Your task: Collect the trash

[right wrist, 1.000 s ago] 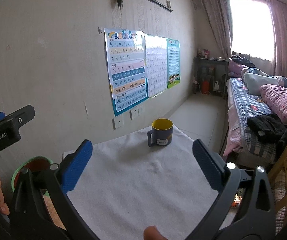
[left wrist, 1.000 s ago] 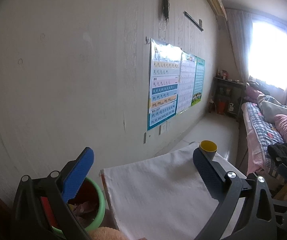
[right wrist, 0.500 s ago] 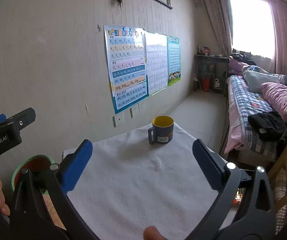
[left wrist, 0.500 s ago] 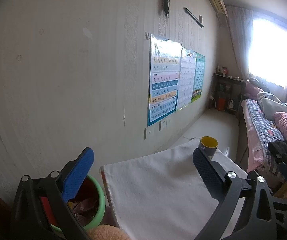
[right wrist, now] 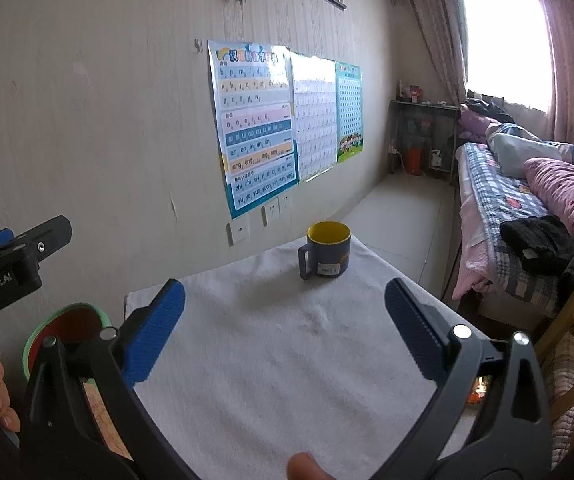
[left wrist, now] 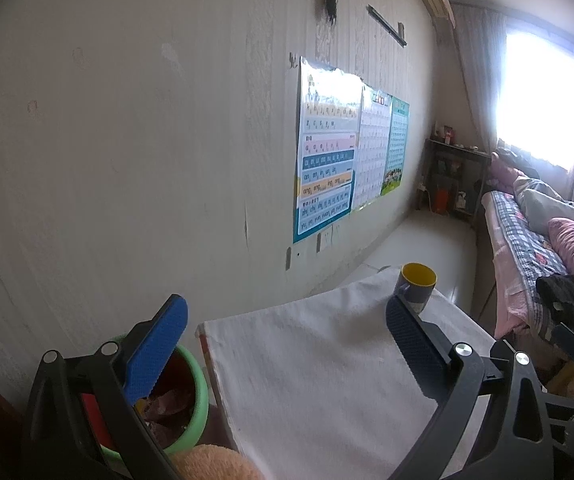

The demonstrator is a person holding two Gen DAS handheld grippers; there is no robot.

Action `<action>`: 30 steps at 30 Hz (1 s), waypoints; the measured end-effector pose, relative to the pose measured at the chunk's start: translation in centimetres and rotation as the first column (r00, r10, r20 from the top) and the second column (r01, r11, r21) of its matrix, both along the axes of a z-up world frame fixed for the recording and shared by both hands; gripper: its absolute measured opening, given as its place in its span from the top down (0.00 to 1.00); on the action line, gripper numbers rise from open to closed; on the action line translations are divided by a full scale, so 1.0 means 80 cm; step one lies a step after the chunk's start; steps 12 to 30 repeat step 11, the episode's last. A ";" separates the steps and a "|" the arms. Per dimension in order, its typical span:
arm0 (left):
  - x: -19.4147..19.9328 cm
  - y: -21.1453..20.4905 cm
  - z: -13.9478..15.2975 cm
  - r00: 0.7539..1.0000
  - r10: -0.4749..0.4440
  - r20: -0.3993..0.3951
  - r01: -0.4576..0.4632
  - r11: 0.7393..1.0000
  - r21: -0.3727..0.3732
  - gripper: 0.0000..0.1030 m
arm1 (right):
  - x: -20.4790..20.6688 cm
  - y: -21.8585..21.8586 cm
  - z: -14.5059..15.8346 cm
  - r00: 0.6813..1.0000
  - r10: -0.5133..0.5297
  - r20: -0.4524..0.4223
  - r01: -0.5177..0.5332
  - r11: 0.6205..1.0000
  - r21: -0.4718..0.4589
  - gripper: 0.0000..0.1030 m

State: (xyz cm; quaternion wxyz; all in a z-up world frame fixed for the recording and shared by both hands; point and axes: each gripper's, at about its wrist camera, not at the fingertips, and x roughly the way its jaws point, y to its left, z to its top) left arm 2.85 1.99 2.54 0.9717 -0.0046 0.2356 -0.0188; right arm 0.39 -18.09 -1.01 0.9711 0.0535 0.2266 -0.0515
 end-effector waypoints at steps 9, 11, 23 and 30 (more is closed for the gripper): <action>0.022 0.016 -0.056 0.991 -0.022 -0.133 0.021 1.000 -0.007 0.08 | 0.054 -0.054 -0.104 0.973 -0.049 -0.225 0.074 0.992 0.104 0.04; 0.025 0.026 -0.071 0.987 -0.019 -0.157 0.018 1.000 -0.008 0.08 | 0.073 -0.084 -0.140 0.956 -0.107 -0.274 0.137 0.986 0.093 0.04; 0.025 0.026 -0.071 0.987 -0.019 -0.157 0.018 1.000 -0.008 0.08 | 0.073 -0.084 -0.140 0.956 -0.107 -0.274 0.137 0.986 0.093 0.04; 0.025 0.026 -0.071 0.987 -0.019 -0.157 0.018 1.000 -0.008 0.08 | 0.073 -0.084 -0.140 0.956 -0.107 -0.274 0.137 0.986 0.093 0.04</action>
